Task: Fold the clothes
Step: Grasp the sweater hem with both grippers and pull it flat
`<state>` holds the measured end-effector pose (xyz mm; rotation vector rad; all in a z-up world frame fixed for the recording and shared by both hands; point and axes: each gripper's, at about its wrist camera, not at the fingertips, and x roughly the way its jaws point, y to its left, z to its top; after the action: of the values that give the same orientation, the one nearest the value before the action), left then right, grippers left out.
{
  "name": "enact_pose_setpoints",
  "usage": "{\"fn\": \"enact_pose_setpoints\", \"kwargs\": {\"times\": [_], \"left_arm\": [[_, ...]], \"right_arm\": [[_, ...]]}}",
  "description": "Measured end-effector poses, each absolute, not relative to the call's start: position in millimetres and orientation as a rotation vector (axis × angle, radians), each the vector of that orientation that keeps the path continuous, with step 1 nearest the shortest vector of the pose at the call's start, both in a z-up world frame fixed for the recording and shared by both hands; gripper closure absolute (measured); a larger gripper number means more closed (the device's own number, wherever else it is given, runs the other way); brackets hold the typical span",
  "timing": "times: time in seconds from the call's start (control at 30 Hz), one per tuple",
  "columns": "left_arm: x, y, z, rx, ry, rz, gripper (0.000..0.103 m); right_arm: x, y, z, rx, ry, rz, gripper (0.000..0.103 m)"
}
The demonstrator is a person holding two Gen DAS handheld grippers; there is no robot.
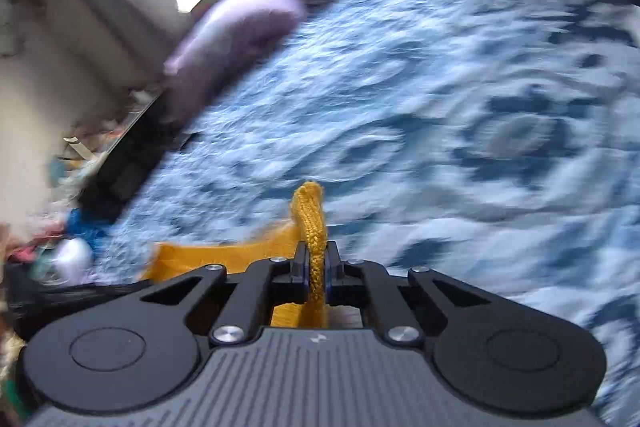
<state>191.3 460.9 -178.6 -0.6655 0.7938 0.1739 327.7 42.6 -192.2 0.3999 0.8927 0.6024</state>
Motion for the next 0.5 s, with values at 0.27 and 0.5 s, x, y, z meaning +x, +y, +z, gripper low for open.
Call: {"fn": "enact_pose_setpoints", "kwargs": {"times": [0.27, 0.5], "left_arm": [[172, 461, -143, -0.591, 0.673, 0.199, 0.088], [202, 426, -156, -0.432, 0.778, 0.159, 0.080]], "right_arm": [[311, 22, -174, 0.435, 0.760, 0.534, 0.078], [323, 80, -189, 0.224, 0.857, 0.618, 0.083]]}}
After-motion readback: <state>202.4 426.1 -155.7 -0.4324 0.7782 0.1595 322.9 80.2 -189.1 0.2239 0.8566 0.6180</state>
